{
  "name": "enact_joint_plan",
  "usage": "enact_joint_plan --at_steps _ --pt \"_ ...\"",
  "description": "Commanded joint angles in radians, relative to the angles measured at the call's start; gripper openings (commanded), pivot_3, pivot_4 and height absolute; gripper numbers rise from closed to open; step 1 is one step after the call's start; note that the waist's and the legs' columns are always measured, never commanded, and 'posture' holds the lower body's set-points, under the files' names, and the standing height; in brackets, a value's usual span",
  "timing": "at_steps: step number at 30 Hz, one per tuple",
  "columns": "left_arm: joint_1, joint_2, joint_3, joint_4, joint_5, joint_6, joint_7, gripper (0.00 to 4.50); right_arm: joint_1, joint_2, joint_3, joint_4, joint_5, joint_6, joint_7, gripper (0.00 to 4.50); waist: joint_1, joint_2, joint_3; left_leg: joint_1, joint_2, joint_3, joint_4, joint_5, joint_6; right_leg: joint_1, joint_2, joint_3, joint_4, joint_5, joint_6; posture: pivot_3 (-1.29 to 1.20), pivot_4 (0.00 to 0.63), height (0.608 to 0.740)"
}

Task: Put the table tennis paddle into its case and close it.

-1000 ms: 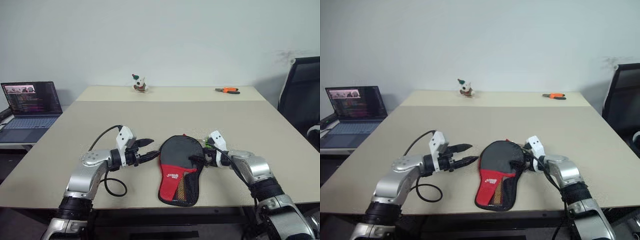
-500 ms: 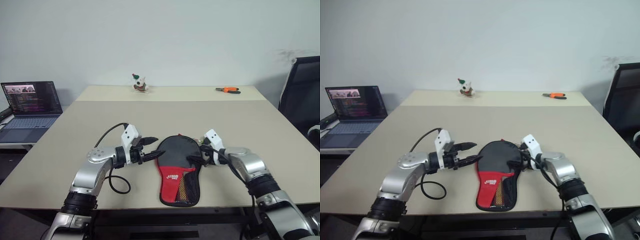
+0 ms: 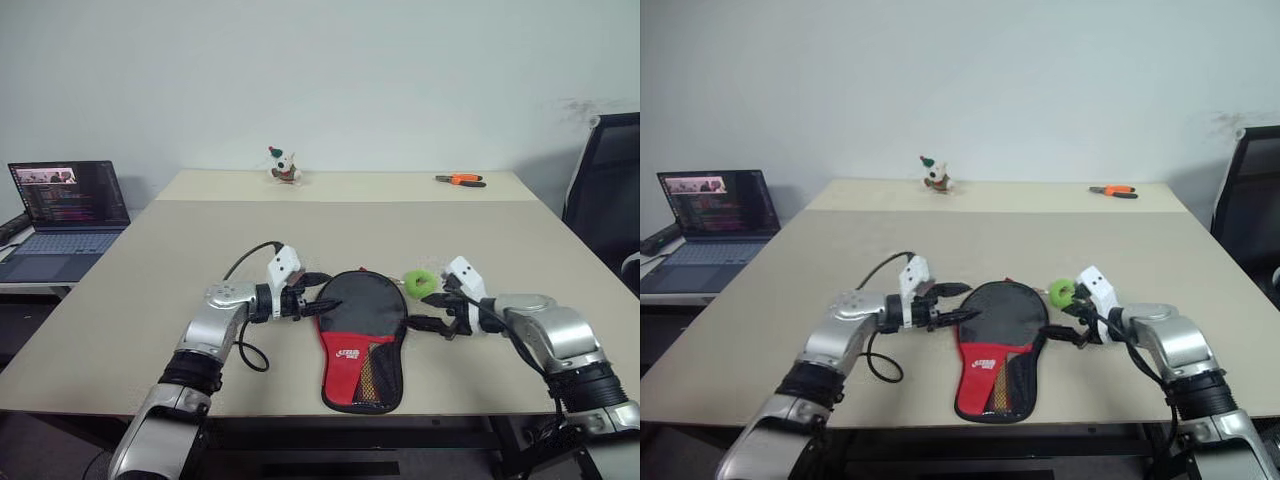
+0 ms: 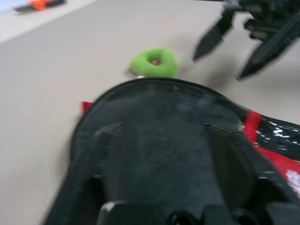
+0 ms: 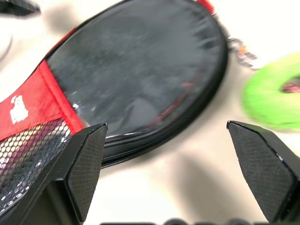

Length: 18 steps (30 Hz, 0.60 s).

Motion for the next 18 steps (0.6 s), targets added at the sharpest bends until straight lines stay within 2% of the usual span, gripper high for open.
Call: enact_joint_plan --at_steps 1,3,6,9,16,18 --pt "-0.055 -0.016 -0.017 0.072 0.015 -0.037 -0.071 1.57 -0.029 -0.033 -0.033 -0.039 0.01 -0.015 0.003 4.5 0.0 0.0 0.0 0.0 0.0 0.0 0.0 0.0 0.0 0.0 0.0 0.0 0.0 0.0 0.0 0.0 0.15 0.74" --pt "-0.088 -0.033 -0.028 0.148 0.039 -0.067 -0.083 0.88 -0.037 -0.045 -0.031 -0.027 -0.002 -0.036 -0.001 4.5 0.0 0.0 0.0 0.0 0.0 0.001 0.0 0.0 0.0 0.0 0.0 0.0 0.0 0.0 0.0 0.0 0.15 0.74" --pt "-0.139 -0.059 -0.021 0.254 0.063 -0.099 -0.078 0.97 -0.046 -0.053 -0.021 -0.006 -0.025 -0.076 -0.009 4.5 0.001 0.0 0.001 -0.001 0.0 0.001 0.001 0.0 0.0 0.0 0.0 0.0 0.0 0.0 0.001 0.0 0.15 0.74" --pt "-0.169 -0.08 -0.019 0.306 0.076 -0.135 -0.102 1.89 -0.056 -0.053 -0.018 0.013 -0.037 -0.093 -0.019 4.5 0.0 0.0 0.001 -0.002 0.0 0.001 0.001 0.0 0.0 -0.001 0.0 -0.001 0.0 0.0 0.001 0.0 0.15 0.74" --pt "-0.169 -0.08 -0.031 0.325 0.106 -0.171 -0.177 4.48 -0.058 -0.057 -0.003 0.03 -0.062 -0.127 -0.007 4.5 0.0 0.0 0.001 -0.003 0.0 0.001 0.001 0.0 0.0 -0.001 0.0 -0.001 0.0 0.001 -0.001 0.0 0.15 0.74" --pt "-0.168 -0.079 -0.03 0.33 0.116 -0.181 -0.18 4.48 -0.06 -0.055 -0.001 0.039 -0.067 -0.138 -0.008 4.5 0.0 0.0 0.001 -0.003 0.0 0.001 0.001 0.0 0.0 -0.001 0.0 -0.001 0.0 0.001 -0.001 0.0 0.15 0.74"
